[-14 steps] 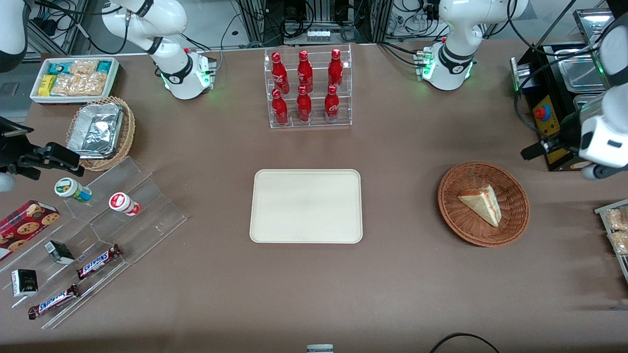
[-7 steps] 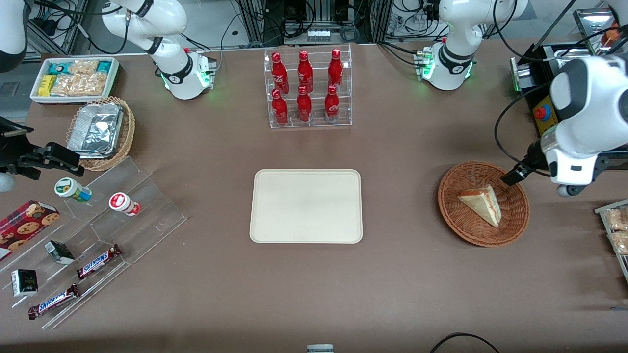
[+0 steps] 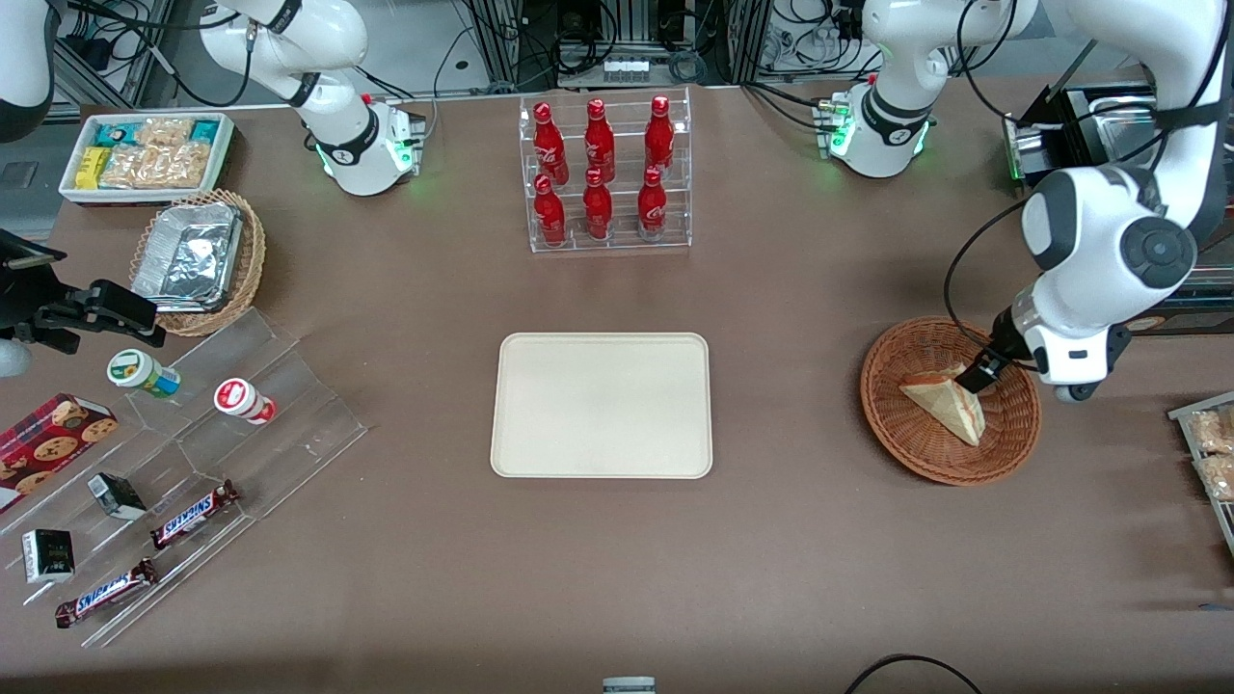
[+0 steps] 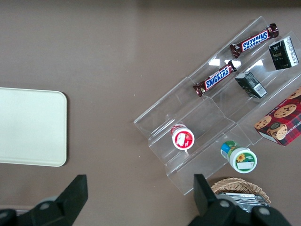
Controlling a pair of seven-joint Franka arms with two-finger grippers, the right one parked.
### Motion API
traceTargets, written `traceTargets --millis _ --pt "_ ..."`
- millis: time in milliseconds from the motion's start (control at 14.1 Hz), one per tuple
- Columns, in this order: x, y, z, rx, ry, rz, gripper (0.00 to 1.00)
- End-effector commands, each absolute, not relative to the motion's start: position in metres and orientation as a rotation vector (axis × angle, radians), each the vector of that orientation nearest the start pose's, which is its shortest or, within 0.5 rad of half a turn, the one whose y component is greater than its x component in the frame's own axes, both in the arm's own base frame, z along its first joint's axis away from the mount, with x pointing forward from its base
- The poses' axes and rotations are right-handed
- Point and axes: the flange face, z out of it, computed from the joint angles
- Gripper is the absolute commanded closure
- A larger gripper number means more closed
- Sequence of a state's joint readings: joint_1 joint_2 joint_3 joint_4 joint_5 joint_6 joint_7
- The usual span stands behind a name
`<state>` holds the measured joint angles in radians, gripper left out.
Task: Place sandwich from basket to tray
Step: 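Close the left gripper on the sandwich's wrapped edge and lift it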
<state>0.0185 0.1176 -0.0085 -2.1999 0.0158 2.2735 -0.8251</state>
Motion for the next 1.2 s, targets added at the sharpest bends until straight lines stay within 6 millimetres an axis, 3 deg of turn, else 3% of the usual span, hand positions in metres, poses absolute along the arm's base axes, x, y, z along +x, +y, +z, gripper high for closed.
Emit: traceTargets --millis 0,567,780,921,1134 --pt "0.54 0.006 0.312 -2.842 -1.275 0.034 0.0" --pt "0.532 0.005 0.262 -2.852 -1.278 0.015 0.0" --pt "0.532 0.004 0.254 -2.851 -1.275 0.024 0.01" --pt "0.535 0.006 0.258 -2.85 -1.282 0.015 0.43" --pt "0.541 0.004 0.274 -2.848 -1.28 0.023 0.82"
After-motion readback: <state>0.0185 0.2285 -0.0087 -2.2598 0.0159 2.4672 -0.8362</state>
